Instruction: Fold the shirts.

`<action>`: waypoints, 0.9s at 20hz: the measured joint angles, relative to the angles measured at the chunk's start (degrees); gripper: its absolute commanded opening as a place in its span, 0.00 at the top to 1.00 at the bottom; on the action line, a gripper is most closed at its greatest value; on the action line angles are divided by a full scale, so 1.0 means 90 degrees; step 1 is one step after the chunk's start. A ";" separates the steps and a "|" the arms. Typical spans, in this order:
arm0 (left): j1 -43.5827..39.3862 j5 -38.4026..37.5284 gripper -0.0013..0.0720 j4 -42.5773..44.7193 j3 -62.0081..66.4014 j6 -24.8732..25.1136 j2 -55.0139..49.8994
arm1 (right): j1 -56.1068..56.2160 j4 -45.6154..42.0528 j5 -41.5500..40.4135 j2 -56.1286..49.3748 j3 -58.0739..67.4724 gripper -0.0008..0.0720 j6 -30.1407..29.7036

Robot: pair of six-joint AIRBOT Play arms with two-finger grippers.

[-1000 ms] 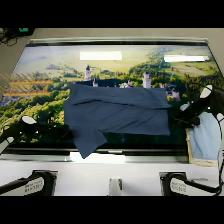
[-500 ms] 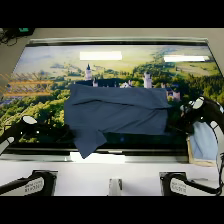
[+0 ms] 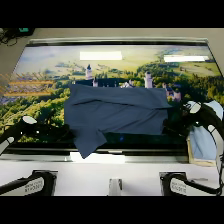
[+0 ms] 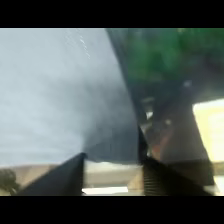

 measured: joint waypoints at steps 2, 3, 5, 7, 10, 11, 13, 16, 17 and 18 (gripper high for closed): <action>0.0000 -0.0027 0.94 -0.0056 0.0000 0.0000 0.0000 | 0.0000 0.0027 -0.0180 -0.0012 -0.0022 0.96 0.0002; 0.0000 -0.0034 0.94 -0.0068 0.0000 0.0000 0.0000 | 0.0002 0.0078 -0.0267 -0.0015 -0.0024 0.96 0.0002; 0.0000 -0.0051 0.94 -0.0087 0.0002 0.0000 0.0000 | 0.0010 0.0090 -0.0311 -0.0015 -0.0022 0.96 0.0002; 0.0000 -0.0114 0.95 -0.0090 0.0066 0.0058 0.0022 | 0.0015 0.0051 -0.0359 -0.0005 0.0036 0.96 -0.0002; -0.0002 -0.0274 0.95 -0.0097 0.0488 0.0214 0.0187 | -0.0005 -0.0058 -0.0350 0.0136 0.0338 0.96 -0.0104; -0.0002 -0.0304 0.95 -0.0104 0.0765 0.0223 0.0245 | 0.0015 -0.0005 -0.0274 0.0185 0.0517 0.96 -0.0138; -0.0002 -0.0374 0.95 -0.0109 0.1426 0.0180 0.0291 | 0.0005 0.0000 -0.0255 0.0248 0.0947 0.96 -0.0165; -0.0007 -0.0316 0.95 -0.0112 0.2557 -0.0005 0.0080 | 0.0012 0.0049 -0.0525 0.0223 0.1695 0.96 -0.0068; -0.0007 -0.0291 0.95 -0.0112 0.2970 -0.0053 -0.0097 | 0.0012 0.0056 -0.0656 0.0129 0.1984 0.96 -0.0007; -0.0010 -0.0267 0.95 -0.0117 0.3381 -0.0129 -0.0330 | 0.0017 0.0063 -0.0770 -0.0010 0.2263 0.96 0.0039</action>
